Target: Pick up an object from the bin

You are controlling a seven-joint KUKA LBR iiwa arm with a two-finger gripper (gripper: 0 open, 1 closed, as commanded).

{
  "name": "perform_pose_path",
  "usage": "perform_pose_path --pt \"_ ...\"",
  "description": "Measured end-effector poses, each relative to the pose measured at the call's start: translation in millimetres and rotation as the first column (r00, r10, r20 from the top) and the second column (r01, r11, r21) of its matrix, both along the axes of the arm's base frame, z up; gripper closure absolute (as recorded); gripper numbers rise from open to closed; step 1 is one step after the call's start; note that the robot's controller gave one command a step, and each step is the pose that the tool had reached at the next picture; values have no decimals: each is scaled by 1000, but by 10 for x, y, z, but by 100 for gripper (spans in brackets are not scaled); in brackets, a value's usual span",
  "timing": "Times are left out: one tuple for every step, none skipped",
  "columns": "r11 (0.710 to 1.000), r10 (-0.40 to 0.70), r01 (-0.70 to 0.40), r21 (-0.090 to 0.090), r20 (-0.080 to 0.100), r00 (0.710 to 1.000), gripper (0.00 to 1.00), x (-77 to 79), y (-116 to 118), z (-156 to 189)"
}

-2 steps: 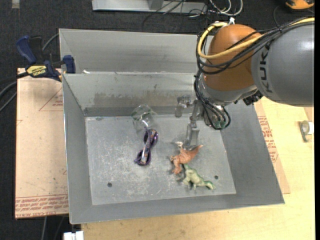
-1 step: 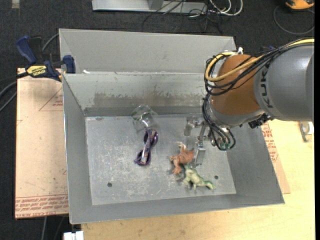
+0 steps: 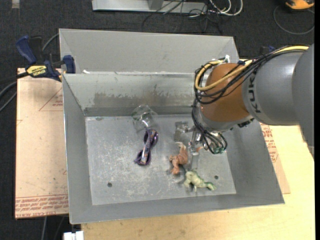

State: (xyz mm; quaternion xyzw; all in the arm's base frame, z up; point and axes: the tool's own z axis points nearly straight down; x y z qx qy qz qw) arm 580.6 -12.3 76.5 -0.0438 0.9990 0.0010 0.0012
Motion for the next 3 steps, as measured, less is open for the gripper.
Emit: perform_pose_path --pt "942 336 -336 2 1 942 100 -142 -186 -12" --pt "942 335 -336 1 1 942 100 -141 -190 -12" --pt "942 335 -335 0 0 942 100 -142 -199 -9"
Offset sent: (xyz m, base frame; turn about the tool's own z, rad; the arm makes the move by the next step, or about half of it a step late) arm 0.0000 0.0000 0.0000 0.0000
